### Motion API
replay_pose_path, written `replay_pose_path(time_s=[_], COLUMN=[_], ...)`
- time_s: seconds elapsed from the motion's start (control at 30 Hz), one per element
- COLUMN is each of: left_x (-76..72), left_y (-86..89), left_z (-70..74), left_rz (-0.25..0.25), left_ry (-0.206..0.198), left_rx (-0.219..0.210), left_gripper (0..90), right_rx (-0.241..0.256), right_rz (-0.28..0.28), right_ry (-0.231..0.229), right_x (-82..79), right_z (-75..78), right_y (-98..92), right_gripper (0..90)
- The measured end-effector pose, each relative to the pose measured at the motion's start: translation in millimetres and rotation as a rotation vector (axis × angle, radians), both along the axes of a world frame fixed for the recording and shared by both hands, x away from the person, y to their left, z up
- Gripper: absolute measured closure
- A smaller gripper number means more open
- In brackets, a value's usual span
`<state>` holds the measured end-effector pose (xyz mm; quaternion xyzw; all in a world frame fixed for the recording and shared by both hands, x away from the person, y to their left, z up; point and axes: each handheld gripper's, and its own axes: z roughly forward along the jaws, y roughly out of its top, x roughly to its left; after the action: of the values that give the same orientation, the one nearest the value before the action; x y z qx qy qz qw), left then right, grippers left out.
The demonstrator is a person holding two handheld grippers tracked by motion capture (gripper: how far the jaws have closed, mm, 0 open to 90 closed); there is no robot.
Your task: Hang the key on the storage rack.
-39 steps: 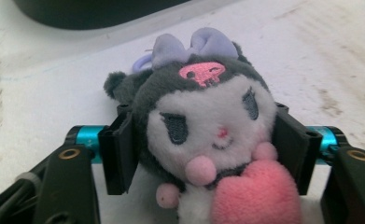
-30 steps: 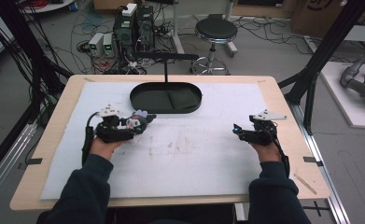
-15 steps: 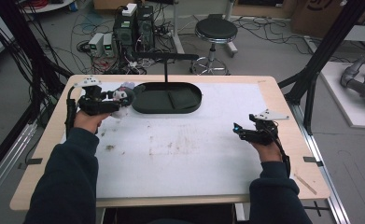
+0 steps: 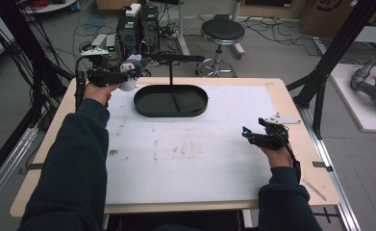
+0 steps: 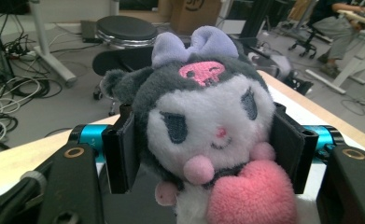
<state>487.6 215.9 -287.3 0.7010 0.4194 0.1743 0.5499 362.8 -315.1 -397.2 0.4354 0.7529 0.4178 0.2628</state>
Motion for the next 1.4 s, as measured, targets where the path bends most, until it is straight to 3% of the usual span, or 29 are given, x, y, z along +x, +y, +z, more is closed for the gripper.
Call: replay_pose_path(time_s=[0.4,0.57,0.87,0.97,1.2,1.33,1.4], left_x=[34.4,41.8,34.4,33.3,40.3,41.7,39.6], left_y=[-5.3,-4.4,2.2,-0.8,-17.3,-22.6,-21.7], left_z=[-1.1,-3.0,-28.2,-41.2,-61.9,-74.3,-81.0], left_rz=[0.049,0.112,0.251,0.259,0.268,0.275,0.268], left_ry=[0.025,0.022,0.046,0.069,0.120,0.149,0.154], left_rx=[-0.009,-0.015,0.084,0.113,0.225,0.247,0.220], left_gripper=[35.6,35.4,35.1,35.0,33.5,29.7,29.0], right_rx=[0.009,0.011,0.013,0.006,0.006,0.007,0.005], right_rz=[-0.005,-0.005,-0.007,-0.001,0.000,-0.001,0.003], right_ry=[0.002,0.008,0.018,0.015,0.016,0.019,0.018], right_x=[-0.7,-0.2,0.5,0.2,0.4,0.6,0.1], right_z=[-1.1,-1.8,-3.3,-3.2,-3.6,-4.1,-3.9], right_y=[-4.2,-5.1,-6.0,-4.9,-4.5,-5.0,-5.3], right_gripper=[24.1,24.1,24.1,24.1,24.1,24.1,24.1])
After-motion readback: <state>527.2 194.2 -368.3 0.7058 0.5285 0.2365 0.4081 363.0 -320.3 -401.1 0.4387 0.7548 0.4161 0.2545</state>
